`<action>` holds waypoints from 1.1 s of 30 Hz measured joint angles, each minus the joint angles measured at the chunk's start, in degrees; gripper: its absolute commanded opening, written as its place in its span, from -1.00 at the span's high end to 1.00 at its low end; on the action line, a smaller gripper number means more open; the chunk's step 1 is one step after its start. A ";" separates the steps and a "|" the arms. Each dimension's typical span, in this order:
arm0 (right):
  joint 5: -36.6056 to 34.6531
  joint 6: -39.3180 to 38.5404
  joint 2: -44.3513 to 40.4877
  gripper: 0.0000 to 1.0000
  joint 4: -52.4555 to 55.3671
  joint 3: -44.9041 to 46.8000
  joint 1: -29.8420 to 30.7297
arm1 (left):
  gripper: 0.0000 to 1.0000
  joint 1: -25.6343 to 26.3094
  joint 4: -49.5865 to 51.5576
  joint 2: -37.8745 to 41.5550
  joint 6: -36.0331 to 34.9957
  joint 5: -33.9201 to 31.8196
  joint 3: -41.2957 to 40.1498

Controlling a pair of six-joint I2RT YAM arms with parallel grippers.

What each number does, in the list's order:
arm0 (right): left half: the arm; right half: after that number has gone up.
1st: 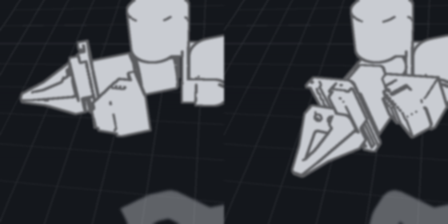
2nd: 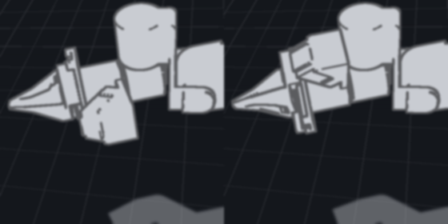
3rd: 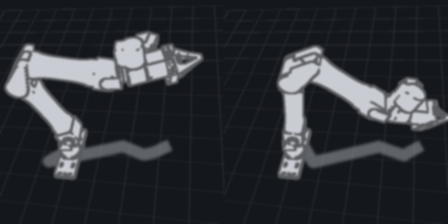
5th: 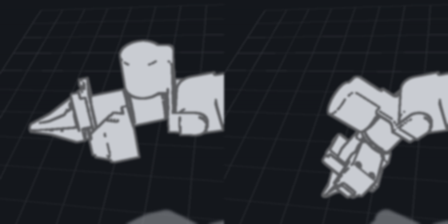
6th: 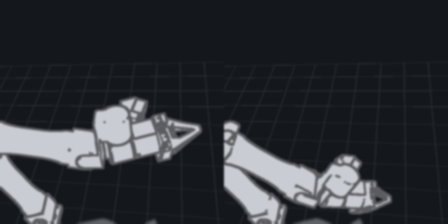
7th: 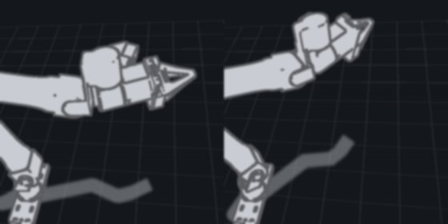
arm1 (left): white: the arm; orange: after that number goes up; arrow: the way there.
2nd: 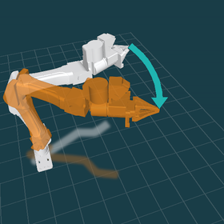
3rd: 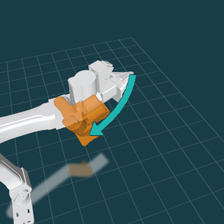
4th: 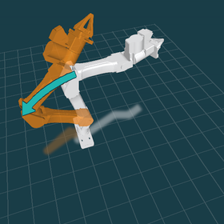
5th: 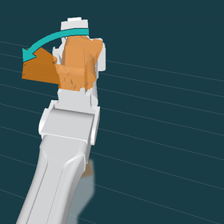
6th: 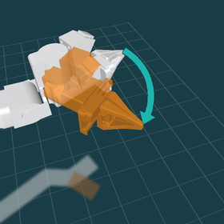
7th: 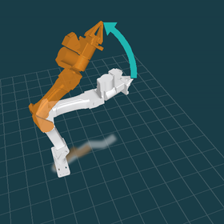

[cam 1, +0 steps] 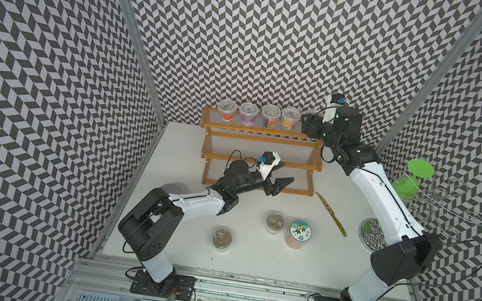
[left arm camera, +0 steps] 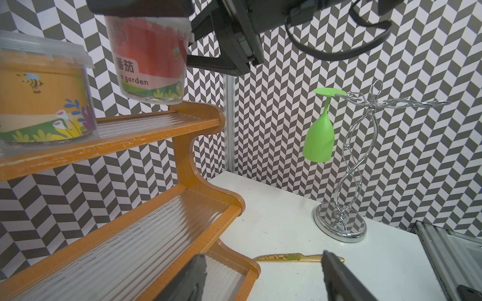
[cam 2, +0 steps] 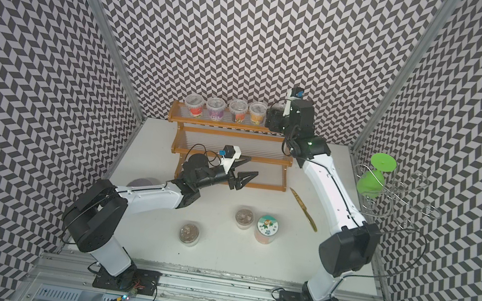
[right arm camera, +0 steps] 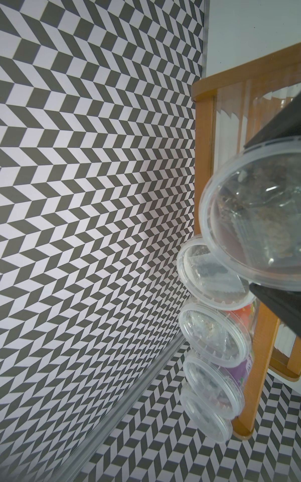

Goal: Place the seed container on the shelf
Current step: Place the seed jar on the shelf.

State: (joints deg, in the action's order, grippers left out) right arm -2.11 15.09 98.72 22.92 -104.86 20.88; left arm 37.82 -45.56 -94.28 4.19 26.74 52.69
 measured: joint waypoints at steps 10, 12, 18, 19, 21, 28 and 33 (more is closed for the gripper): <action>0.50 1.05 3.85 -0.48 1.27 -4.22 -1.57 | -0.48 -0.48 -0.04 0.00 0.44 -0.09 0.02; 0.57 1.09 4.90 -0.48 1.77 -5.55 -1.75 | -0.48 -0.48 -0.04 0.00 0.46 -0.07 0.02; 0.61 1.92 7.19 -0.48 3.13 -7.69 -2.19 | -0.48 -0.48 -0.04 0.00 0.52 -0.07 0.04; 0.61 2.03 7.41 -0.48 3.50 -7.82 -2.23 | -0.48 -0.48 -0.04 0.00 0.61 -0.07 0.07; 0.61 2.19 7.80 -0.48 4.33 -8.22 -2.32 | -0.48 -0.48 -0.04 0.00 0.72 -0.07 0.07; 0.63 3.21 9.01 -0.48 5.81 -9.51 -2.40 | -0.49 -0.48 -0.07 0.00 1.14 -0.07 0.07; 0.68 3.63 9.22 -0.48 6.84 -10.38 -2.56 | -0.49 -0.48 -0.07 0.00 1.36 -0.07 0.07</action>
State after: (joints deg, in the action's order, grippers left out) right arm -1.43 18.72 107.94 29.76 -115.24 18.33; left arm 37.34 -45.63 -94.28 5.54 26.68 52.75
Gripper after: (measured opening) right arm 0.741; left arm 0.743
